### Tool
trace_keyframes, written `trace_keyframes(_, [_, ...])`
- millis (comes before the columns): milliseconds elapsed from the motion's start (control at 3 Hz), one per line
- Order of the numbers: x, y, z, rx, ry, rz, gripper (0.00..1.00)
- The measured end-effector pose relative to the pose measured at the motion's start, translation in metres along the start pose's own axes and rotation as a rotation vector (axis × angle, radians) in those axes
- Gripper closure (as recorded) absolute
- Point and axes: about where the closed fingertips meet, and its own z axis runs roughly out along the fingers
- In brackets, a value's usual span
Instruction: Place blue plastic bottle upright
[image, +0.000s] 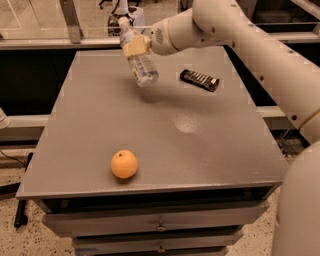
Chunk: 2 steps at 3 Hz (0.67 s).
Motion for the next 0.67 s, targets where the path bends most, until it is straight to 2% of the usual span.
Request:
trace_keyframes(333, [-0.0018,0.0003,-0.0335,-0.024,-0.057,-0.043,1.0])
trace_keyframes(667, [-0.001,-0.0009,-0.0326,-0.02,-0.054,-0.047,1.0])
